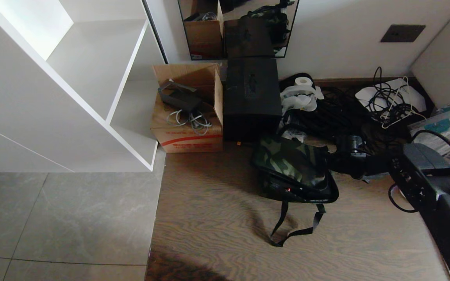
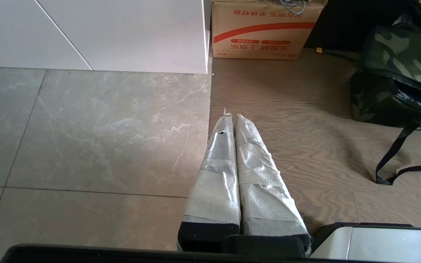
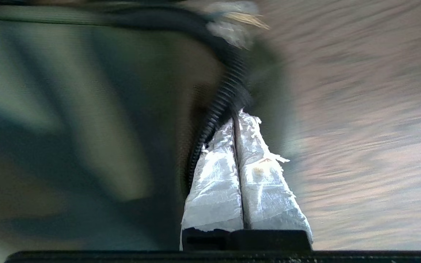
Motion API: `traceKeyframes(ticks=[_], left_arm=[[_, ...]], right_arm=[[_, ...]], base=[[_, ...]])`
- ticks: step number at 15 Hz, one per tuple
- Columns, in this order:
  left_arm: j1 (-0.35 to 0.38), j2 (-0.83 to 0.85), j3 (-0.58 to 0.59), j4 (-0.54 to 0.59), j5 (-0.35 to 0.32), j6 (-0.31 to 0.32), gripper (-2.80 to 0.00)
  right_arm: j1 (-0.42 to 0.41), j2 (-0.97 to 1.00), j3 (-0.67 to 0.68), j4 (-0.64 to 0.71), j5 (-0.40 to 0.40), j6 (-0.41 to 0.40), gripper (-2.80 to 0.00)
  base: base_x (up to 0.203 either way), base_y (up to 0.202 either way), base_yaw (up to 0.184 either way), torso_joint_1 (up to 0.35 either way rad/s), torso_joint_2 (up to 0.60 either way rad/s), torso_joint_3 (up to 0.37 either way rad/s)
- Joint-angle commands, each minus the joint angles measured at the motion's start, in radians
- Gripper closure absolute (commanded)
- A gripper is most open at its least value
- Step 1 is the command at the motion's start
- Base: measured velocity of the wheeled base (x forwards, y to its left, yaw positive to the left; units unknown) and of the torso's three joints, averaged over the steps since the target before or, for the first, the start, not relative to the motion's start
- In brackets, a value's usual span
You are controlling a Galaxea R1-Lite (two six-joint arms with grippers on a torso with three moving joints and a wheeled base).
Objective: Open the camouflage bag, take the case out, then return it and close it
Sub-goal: Open the top of the storage box
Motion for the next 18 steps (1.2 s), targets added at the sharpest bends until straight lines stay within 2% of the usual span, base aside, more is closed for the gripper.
traceKeyframes(ticks=[1,3,7,8,11,12,13,16,17,18], left_arm=[[0.000,0.000,0.001,-0.001,0.000,0.000,0.00],[0.000,0.000,0.000,0.001,0.000,0.000,0.00],[0.000,0.000,0.000,0.001,0.000,0.000,0.00],[0.000,0.000,0.001,0.001,0.000,0.000,0.00],[0.000,0.000,0.001,0.001,0.000,0.000,0.00],[0.000,0.000,0.000,0.001,0.000,0.000,0.00],[0.000,0.000,0.000,0.001,0.000,0.000,0.00],[0.000,0.000,0.001,-0.001,0.000,0.000,0.00],[0.000,0.000,0.000,0.001,0.000,0.000,0.00],[0.000,0.000,0.000,0.001,0.000,0.000,0.00]], right_arm=[[0.035,-0.018,0.001,-0.002,-0.004,0.055,0.00],[0.068,-0.037,0.013,0.035,-0.004,0.107,0.00],[0.048,-0.054,0.028,0.102,-0.002,0.092,0.00],[0.018,-0.070,0.033,0.113,0.002,0.066,0.00],[-0.105,-0.103,0.043,0.119,0.001,-0.125,0.00],[-0.144,-0.110,0.045,0.121,0.009,-0.162,0.00],[-0.167,-0.121,0.046,0.139,0.046,-0.179,0.00],[-0.222,-0.214,0.085,0.234,0.076,-0.237,0.00],[-0.222,-0.220,0.087,0.241,0.085,-0.194,0.00],[-0.206,-0.225,0.078,0.243,0.097,-0.088,0.00]], base=[[0.000,0.000,0.000,0.000,0.00,0.000],[0.000,0.000,0.000,0.000,0.00,0.000],[0.000,0.000,0.000,0.000,0.00,0.000],[0.000,0.000,0.000,0.000,0.00,0.000],[0.000,0.000,0.000,0.000,0.00,0.000],[0.000,0.000,0.000,0.000,0.00,0.000],[0.000,0.000,0.000,0.000,0.00,0.000],[0.000,0.000,0.000,0.000,0.00,0.000],[0.000,0.000,0.000,0.000,0.00,0.000],[0.000,0.000,0.000,0.000,0.00,0.000]])
